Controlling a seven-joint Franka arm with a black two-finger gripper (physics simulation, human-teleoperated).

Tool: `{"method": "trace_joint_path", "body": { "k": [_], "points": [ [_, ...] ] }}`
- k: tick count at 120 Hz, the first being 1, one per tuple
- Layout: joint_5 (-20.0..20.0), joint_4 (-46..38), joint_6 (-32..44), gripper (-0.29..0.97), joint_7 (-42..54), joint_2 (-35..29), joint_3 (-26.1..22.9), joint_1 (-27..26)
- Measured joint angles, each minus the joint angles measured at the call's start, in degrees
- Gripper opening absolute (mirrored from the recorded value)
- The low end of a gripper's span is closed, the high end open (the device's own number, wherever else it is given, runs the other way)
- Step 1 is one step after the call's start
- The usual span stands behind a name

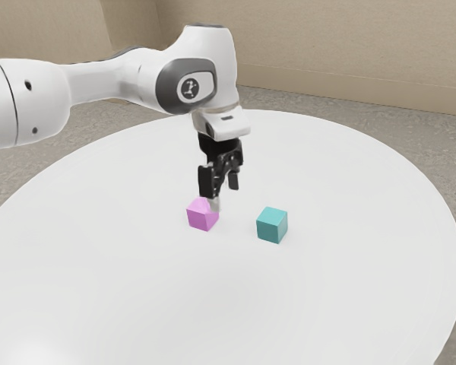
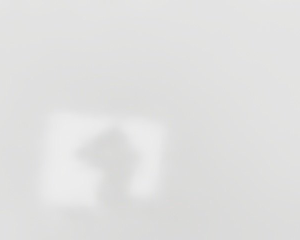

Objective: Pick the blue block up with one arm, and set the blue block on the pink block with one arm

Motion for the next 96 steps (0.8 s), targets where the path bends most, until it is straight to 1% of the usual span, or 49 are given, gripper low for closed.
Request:
{"method": "trace_joint_path", "body": {
  "k": [16,37,49,60,81,96],
  "points": [
    [0.26,4.29,3.69,0.68,3.03,6.02,0.21,-1.50],
    [0.43,6.47,6.48,0.68,4.73,10.47,1.40,-1.68],
    [0.38,9.29,7.45,0.68,5.41,14.26,1.69,-1.75],
    [0.38,11.00,8.03,0.68,5.98,16.46,1.85,-1.43],
    [0.40,15.06,8.74,0.68,7.02,20.76,4.14,-1.66],
    [0.41,16.41,8.98,0.68,7.62,22.06,5.41,-1.59]
  ]
}}
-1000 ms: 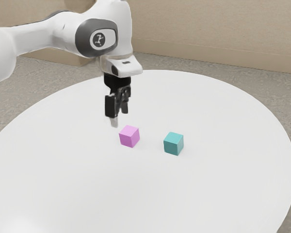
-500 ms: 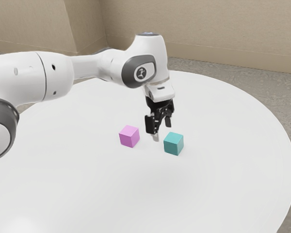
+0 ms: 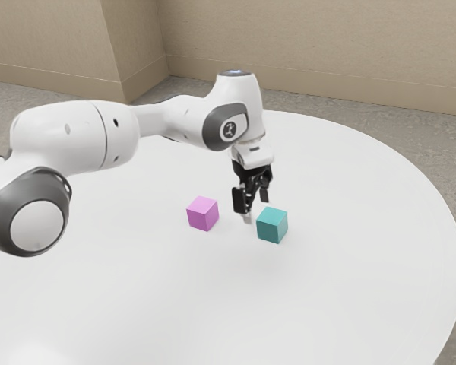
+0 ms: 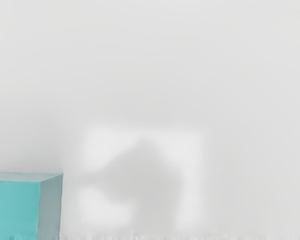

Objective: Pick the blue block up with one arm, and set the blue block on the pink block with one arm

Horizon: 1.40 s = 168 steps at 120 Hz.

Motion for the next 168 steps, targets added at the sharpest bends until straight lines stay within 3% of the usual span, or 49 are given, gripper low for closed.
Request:
{"method": "trace_joint_path", "body": {
  "k": [20,86,168],
  "points": [
    [0.06,4.08,0.35,0.68,0.95,3.38,2.05,-1.00],
    [-0.07,16.90,2.03,0.68,4.88,14.05,2.30,-0.63],
    [-4.19,19.02,7.90,0.68,8.36,20.29,2.58,-0.45]
  ]
}}
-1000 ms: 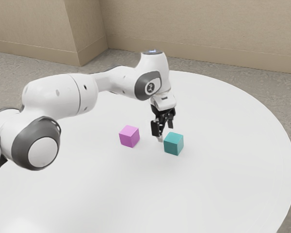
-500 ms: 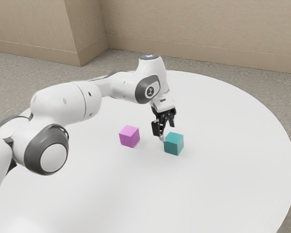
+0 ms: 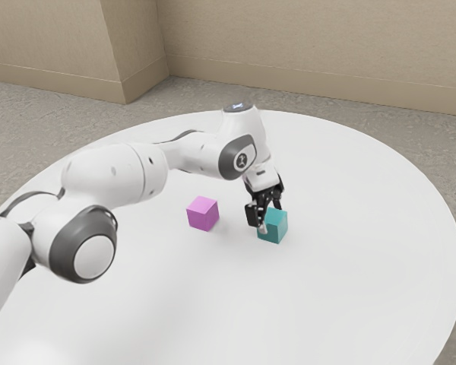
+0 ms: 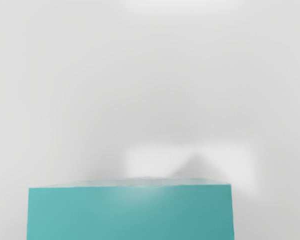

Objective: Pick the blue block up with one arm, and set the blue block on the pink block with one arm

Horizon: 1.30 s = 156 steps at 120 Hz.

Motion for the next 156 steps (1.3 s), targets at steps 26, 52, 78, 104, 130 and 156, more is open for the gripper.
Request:
{"method": "trace_joint_path", "body": {
  "k": [26,52,78,104,130,156],
  "points": [
    [-2.23,-0.12,0.57,0.46,0.43,0.71,0.20,0.03],
    [-2.26,-2.41,-1.63,0.35,0.63,-5.14,1.19,0.28],
    [-2.14,-13.67,-8.55,0.35,-0.02,-17.73,1.37,2.45],
    [-0.29,-28.45,-13.67,0.35,-0.35,-31.07,1.31,7.79],
    [5.11,-28.96,-13.18,0.35,0.04,-29.62,1.30,9.81],
    [3.81,-27.94,-7.74,0.35,1.72,-26.39,1.22,12.26]
  ]
}}
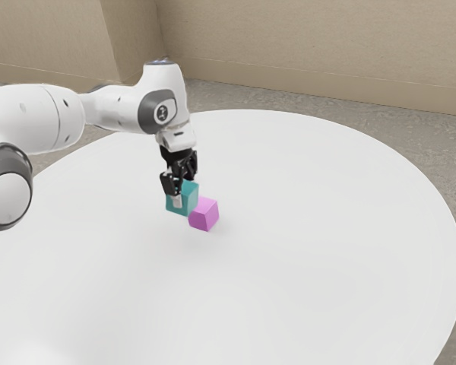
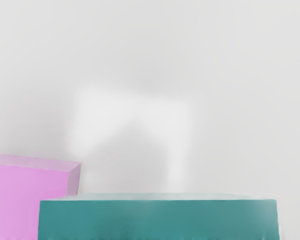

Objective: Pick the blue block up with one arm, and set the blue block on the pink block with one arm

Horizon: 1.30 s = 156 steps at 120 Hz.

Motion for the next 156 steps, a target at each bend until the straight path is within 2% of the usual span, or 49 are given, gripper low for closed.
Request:
{"method": "trace_joint_path", "body": {
  "k": [20,82,106,129,138,144,156],
  "points": [
    [-4.16,4.14,4.45,0.36,3.35,4.15,-0.01,0.58],
    [-9.33,8.88,10.05,0.35,11.80,9.16,-0.20,2.71],
    [-10.26,8.78,10.13,0.54,13.82,9.18,-0.17,2.73],
    [-10.51,8.48,10.12,0.62,15.19,8.98,-0.18,2.69],
    [-11.23,7.24,10.07,0.64,15.60,8.11,-0.18,2.75],
    [-11.60,4.33,10.02,0.65,15.84,5.01,-0.25,2.78],
    [-12.43,-5.88,9.28,0.66,16.06,-7.73,-0.51,2.73]
  ]
}}
